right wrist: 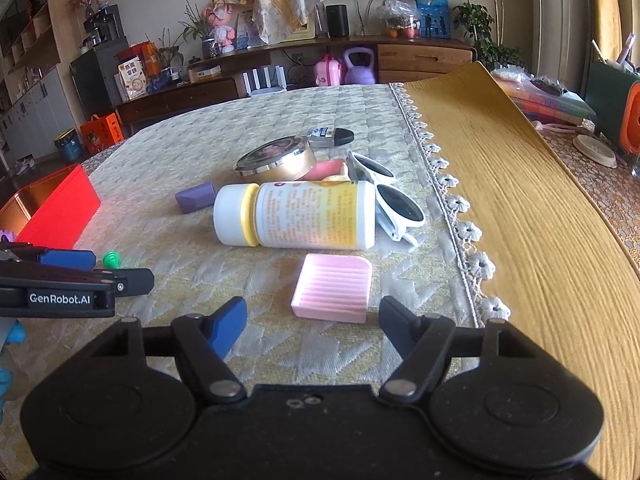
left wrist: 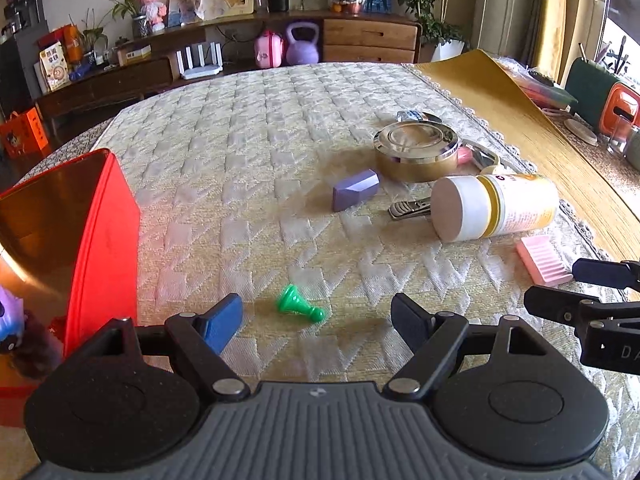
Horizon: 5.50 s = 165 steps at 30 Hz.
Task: Organize rigid objects
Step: 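Grasp green pawn with left gripper while right gripper grasps pink sponge block, then carry pawn and pink block into red tin and release both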
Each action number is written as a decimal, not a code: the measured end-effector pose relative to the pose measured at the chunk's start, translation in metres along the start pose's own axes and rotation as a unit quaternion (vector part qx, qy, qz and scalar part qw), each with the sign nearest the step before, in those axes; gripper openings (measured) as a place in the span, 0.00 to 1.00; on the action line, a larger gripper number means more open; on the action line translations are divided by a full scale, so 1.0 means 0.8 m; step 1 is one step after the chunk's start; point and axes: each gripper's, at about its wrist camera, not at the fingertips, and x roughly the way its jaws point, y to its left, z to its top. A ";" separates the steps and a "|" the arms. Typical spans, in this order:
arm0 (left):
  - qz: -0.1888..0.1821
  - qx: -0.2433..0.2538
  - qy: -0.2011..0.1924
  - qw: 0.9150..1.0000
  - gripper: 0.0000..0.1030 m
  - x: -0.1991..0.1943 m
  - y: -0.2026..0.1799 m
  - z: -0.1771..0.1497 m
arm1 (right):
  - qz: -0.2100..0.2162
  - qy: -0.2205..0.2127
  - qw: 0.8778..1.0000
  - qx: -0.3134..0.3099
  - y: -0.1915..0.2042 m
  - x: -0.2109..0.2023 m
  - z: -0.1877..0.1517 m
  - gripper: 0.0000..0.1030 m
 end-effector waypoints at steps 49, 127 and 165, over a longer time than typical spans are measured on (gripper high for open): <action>-0.011 -0.031 -0.023 0.999 0.23 -0.099 0.015 0.011 | 0.046 -0.070 0.995 -0.051 0.050 -0.104 0.010 0.39; 0.088 -0.075 0.083 0.990 0.24 0.027 0.293 0.073 | 0.140 0.081 0.935 -0.315 0.391 0.098 0.082 0.40; 0.079 -0.103 -0.011 0.992 0.71 -0.113 0.242 0.069 | 0.193 -0.005 0.958 -0.210 0.306 -0.048 0.104 0.88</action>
